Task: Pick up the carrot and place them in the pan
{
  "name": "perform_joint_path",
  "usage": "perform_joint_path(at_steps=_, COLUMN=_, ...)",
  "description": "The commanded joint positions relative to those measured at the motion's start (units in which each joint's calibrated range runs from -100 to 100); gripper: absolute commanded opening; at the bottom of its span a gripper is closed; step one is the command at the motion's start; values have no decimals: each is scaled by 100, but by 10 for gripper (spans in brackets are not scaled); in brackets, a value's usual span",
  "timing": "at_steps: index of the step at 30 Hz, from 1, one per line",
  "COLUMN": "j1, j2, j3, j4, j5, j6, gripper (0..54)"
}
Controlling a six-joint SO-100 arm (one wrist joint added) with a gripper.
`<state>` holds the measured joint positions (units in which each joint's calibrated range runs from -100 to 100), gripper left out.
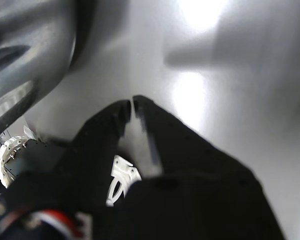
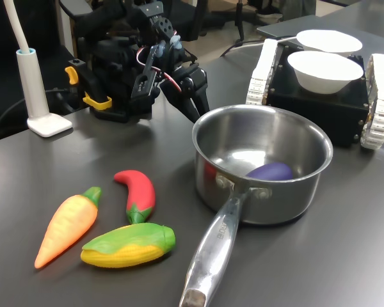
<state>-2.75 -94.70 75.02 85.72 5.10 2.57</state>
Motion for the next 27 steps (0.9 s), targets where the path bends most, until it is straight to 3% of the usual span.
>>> perform_joint_path(at_steps=1, j1=413, j2=-83, j3=-119, j4=-303, j5=-112, j6=-207, gripper=2)
perform_joint_path(at_steps=27, j1=413, j2=-83, j3=-119, j4=-303, j5=-127, j6=-207, gripper=2)
